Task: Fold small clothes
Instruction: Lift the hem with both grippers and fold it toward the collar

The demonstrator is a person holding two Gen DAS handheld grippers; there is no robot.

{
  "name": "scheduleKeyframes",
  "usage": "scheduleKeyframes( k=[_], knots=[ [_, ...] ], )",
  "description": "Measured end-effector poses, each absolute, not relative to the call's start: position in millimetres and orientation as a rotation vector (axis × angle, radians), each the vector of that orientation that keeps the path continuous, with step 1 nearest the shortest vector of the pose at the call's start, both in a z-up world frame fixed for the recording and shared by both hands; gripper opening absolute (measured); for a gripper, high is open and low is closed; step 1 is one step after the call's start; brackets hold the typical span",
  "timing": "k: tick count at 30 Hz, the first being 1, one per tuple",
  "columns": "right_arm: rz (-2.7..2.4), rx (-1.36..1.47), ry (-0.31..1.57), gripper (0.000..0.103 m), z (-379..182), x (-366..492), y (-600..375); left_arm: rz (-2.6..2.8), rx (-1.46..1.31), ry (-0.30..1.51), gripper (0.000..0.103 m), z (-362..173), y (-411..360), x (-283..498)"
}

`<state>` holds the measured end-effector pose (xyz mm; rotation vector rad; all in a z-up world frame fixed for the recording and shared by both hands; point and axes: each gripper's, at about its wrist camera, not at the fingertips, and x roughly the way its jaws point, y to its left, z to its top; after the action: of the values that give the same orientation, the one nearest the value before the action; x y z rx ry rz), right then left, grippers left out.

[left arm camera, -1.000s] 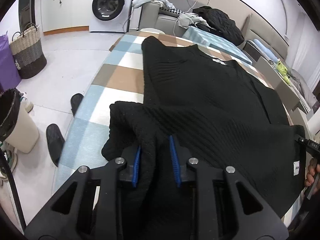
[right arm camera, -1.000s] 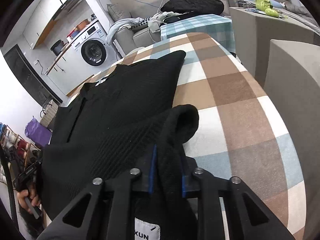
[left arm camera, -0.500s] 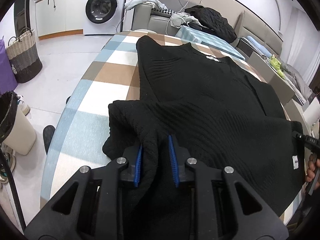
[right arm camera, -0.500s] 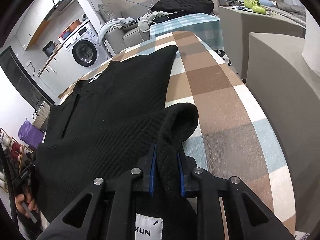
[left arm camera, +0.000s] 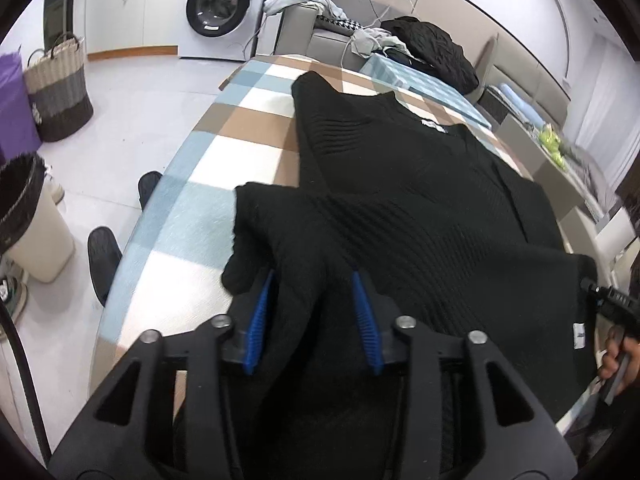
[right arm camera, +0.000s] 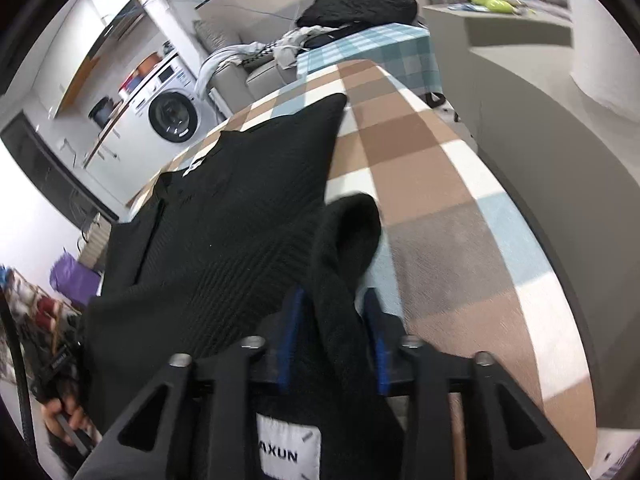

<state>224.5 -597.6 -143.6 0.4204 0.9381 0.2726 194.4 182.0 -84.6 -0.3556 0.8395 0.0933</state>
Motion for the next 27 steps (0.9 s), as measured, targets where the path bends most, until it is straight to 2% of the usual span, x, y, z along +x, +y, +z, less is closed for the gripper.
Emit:
scheduleKeyframes(
  k=[3,8,13,14,15,16,17,18,20,27],
  knots=[
    [0.282,0.406,0.931,0.042,-138.3,211.9,-605.4,0.132,-0.345,0.831,0.048,-79.7,186.8,179.6],
    [0.31,0.366,0.868,0.042,-129.7,187.4,-605.7,0.142,-0.34,0.852,0.048,-82.9,188.0,162.4],
    [0.318,0.326,0.881,0.042,-132.9,186.3,-597.6,0.147,-0.339,0.844,0.047,-82.8,184.5,158.9],
    [0.317,0.311,0.89,0.042,-134.9,187.6,-595.0,0.149,-0.33,0.832,0.039,-81.0,183.7,158.2],
    [0.305,0.293,0.895,0.039,-136.6,188.3,-592.7,0.158,-0.318,0.822,0.022,-79.6,182.2,158.5],
    [0.29,0.271,0.896,0.033,-137.1,188.0,-590.7,0.166,-0.307,0.816,0.013,-78.3,182.0,158.3],
    [0.277,0.255,0.884,0.014,-136.7,187.8,-590.0,0.167,-0.307,0.808,0.01,-76.2,181.7,158.6],
    [0.263,0.241,0.847,0.007,-133.0,184.7,-590.5,0.168,-0.325,0.783,0.007,-71.9,184.1,155.5],
    [0.267,0.263,0.73,0.006,-117.5,177.0,-594.0,0.166,-0.357,0.742,0.006,-63.3,189.3,151.7],
    [0.265,0.357,0.581,0.006,-86.8,198.2,-599.9,0.213,-0.377,0.602,0.0,-26.3,206.6,164.1]
  ],
)
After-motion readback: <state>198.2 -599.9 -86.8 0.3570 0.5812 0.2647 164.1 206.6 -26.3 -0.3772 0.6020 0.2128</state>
